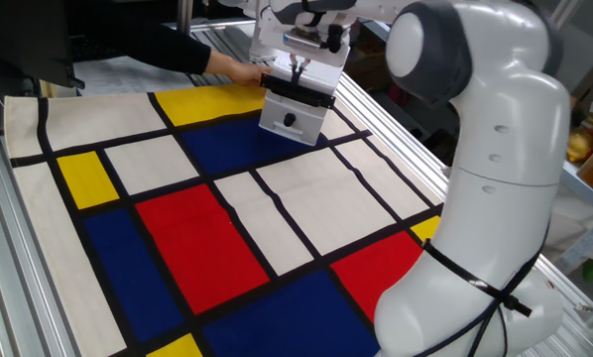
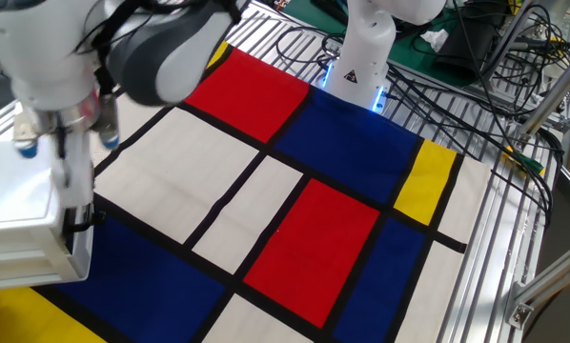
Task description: Use the gripper to push and close the drawer
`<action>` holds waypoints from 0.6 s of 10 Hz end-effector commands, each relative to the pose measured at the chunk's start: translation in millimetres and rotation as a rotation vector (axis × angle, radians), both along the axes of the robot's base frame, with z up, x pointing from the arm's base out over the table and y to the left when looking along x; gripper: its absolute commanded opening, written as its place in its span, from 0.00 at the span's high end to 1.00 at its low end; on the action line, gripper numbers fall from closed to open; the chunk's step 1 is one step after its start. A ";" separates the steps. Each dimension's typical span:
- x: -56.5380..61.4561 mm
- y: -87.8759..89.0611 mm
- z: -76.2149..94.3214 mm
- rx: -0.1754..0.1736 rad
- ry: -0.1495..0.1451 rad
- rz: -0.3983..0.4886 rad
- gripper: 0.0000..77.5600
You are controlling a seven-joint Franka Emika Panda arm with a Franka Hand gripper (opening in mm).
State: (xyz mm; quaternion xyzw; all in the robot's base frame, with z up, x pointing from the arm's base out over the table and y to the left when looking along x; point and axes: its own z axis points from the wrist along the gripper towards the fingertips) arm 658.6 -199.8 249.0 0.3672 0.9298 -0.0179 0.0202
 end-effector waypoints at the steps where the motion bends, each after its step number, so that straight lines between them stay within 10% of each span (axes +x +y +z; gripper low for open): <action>1: -37.7 8.0 20.1 0.006 0.028 0.239 1.00; 6: -73.2 13.0 50.0 -0.005 0.066 0.409 1.00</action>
